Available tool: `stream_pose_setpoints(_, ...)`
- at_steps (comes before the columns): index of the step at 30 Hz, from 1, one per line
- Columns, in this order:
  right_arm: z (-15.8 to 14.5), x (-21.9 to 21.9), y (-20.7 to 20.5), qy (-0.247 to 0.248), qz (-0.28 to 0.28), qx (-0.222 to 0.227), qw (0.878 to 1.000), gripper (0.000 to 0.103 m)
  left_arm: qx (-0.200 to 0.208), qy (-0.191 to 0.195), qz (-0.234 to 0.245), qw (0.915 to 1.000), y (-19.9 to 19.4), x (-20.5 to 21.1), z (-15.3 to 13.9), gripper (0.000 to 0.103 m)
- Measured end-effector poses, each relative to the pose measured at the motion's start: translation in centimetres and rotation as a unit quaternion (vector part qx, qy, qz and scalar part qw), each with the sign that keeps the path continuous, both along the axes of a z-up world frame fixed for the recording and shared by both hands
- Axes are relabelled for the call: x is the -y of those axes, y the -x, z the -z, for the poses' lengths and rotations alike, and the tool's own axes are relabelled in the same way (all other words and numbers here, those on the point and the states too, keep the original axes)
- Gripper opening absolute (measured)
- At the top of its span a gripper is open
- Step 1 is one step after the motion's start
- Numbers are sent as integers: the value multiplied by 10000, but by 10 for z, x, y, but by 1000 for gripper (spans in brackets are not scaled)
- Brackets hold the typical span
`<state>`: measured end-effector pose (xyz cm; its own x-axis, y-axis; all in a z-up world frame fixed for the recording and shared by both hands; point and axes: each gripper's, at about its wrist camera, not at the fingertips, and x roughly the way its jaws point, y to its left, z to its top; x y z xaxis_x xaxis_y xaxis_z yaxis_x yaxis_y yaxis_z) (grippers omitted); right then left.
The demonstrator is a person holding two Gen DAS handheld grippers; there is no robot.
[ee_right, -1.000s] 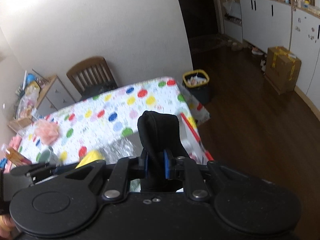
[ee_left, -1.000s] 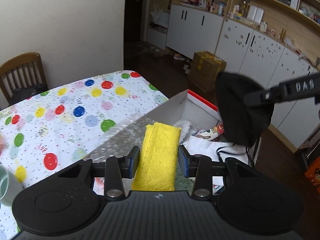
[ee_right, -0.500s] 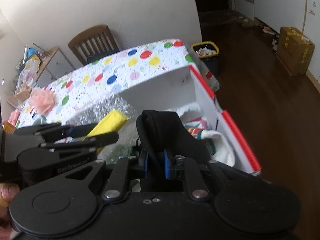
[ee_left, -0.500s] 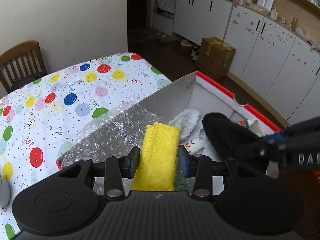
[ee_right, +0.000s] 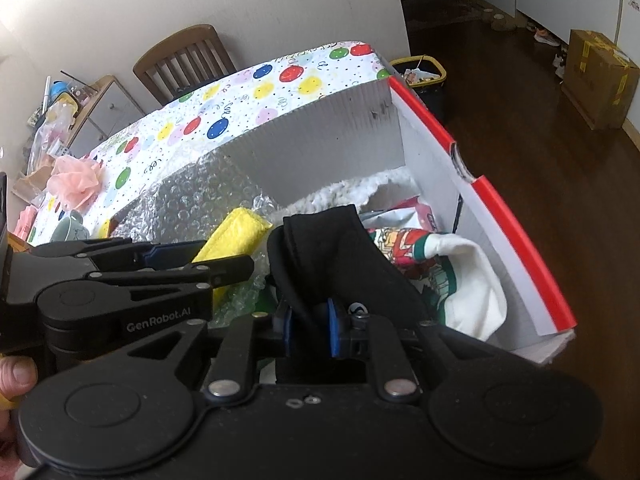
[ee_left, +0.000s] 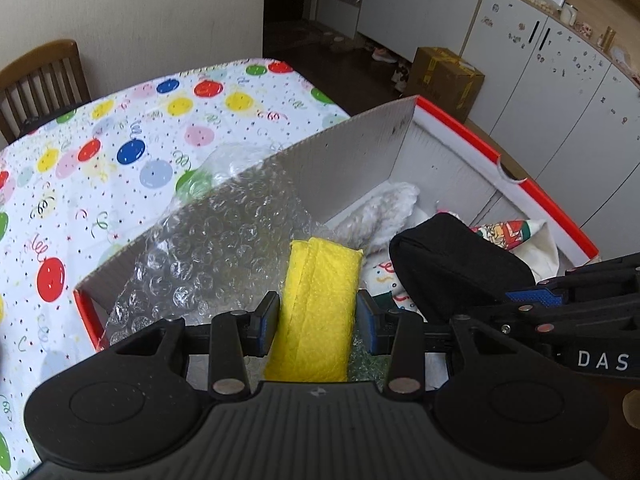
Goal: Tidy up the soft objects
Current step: 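Carry the yellow cloth and black cap with both tools into the box, then open both tools to release the yellow cloth and black cap in the box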
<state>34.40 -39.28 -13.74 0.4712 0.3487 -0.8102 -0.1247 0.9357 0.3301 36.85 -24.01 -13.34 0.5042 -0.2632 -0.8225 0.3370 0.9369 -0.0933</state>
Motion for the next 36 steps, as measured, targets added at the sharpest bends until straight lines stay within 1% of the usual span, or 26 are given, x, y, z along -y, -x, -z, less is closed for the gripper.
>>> stream_pose_setpoints(3,0,-2,-1,-3,-62,26,10000,15,-107,-14,-38,9999,-3,0,5,40)
stream_pose_setpoints(6,0,-2,1,-68,-120,35,9999,20,-182,-20,-37,9998,-4,-1,8,40)
stream_pose_setpoints(12,-2,-1,3,-182,-202,71,9996,29,-166,-96,-18,9998,-4,1,9,40)
stream_pose_setpoints(15,-5,-3,6,-216,-306,122,9992,45,-176,-90,-11,9998,-4,1,9,42)
stream_pose_setpoints(16,-6,-3,8,-199,-313,128,9992,52,-185,-76,-13,9998,-4,1,9,43)
stream_pose_setpoints(17,-7,-3,10,-185,-315,144,9992,53,-188,-68,-32,9998,-4,0,9,44)
stream_pose_setpoints(19,-9,-2,14,-237,-355,159,9990,53,-185,-28,-67,9998,-3,-2,8,55)
stream_pose_setpoints(21,-11,1,17,-284,-356,189,9988,53,-174,43,-99,9998,-2,-6,5,60)
stream_pose_setpoints(27,-24,4,26,-297,-444,341,9980,57,-47,187,-128,9997,5,-12,-3,60)
stream_pose_setpoints(31,-34,6,32,-304,-470,454,9974,62,62,206,-130,9997,11,-14,-10,61)
stream_pose_setpoints(34,-40,5,36,-293,-484,527,9970,63,174,213,-110,9996,18,-16,-18,64)
stream_pose_setpoints(36,-45,4,38,-266,-501,581,9967,63,260,212,-90,9994,23,-17,-24,64)
